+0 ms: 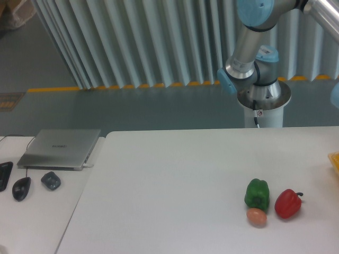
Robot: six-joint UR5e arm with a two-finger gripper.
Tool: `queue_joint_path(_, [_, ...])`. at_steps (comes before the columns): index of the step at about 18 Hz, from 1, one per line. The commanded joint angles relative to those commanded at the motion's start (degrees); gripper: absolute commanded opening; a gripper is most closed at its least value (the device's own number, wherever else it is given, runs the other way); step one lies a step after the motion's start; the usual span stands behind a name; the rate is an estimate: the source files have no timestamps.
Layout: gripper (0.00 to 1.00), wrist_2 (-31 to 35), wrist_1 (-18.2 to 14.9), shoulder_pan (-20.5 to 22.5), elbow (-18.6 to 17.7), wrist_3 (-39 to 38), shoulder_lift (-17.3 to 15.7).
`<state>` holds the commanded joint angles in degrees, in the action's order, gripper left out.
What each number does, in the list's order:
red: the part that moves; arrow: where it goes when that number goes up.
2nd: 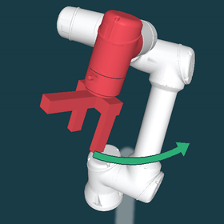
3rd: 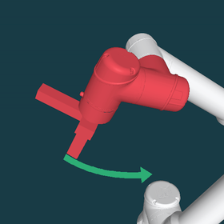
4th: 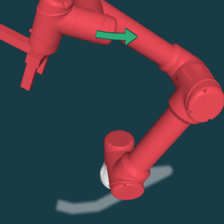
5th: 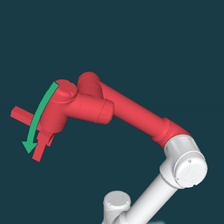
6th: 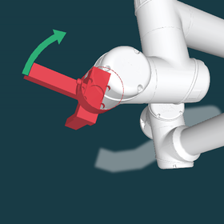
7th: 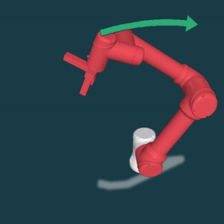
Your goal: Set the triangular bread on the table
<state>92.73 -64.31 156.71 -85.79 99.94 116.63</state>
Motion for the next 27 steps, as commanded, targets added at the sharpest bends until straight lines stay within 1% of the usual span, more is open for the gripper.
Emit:
queue_joint_path(3, [0.09,-0.6,-6.2,0.3,3.3,-0.3,0.0])
queue_joint_path(6, [0.09,-4.5,-8.5,1.1,4.5,-0.2,-1.0])
queue_joint_path(9, [0.09,-4.8,-10.7,1.3,4.7,-0.3,-1.9])
queue_joint_path(11, [0.09,-5.9,-13.3,1.4,4.8,-0.4,-3.0])
queue_joint_path(12, [0.09,-8.3,-14.3,1.5,4.8,-0.7,-3.7])
queue_joint_path(14, [0.09,-14.2,-16.8,3.3,4.8,-1.8,-5.3])
queue_joint_path(15, [0.09,-15.8,-17.9,3.7,4.8,-2.4,-5.8])
queue_joint_path(18, [0.1,-16.4,-19.1,3.7,4.8,-4.7,-6.9])
queue_joint_path(19, [0.1,-17.4,-20.0,3.7,4.8,-6.7,-7.1])
queue_joint_path(21, [0.1,-19.9,-21.5,3.7,4.7,-8.0,-8.1])
queue_joint_path(22, [0.1,-19.9,-22.3,3.4,4.5,-8.6,-8.8])
queue_joint_path(24, [0.1,-20.0,-22.7,2.6,4.2,-10.2,-9.4])
queue_joint_path(27, [0.1,-19.3,-22.8,-0.4,2.7,-13.0,-9.5])
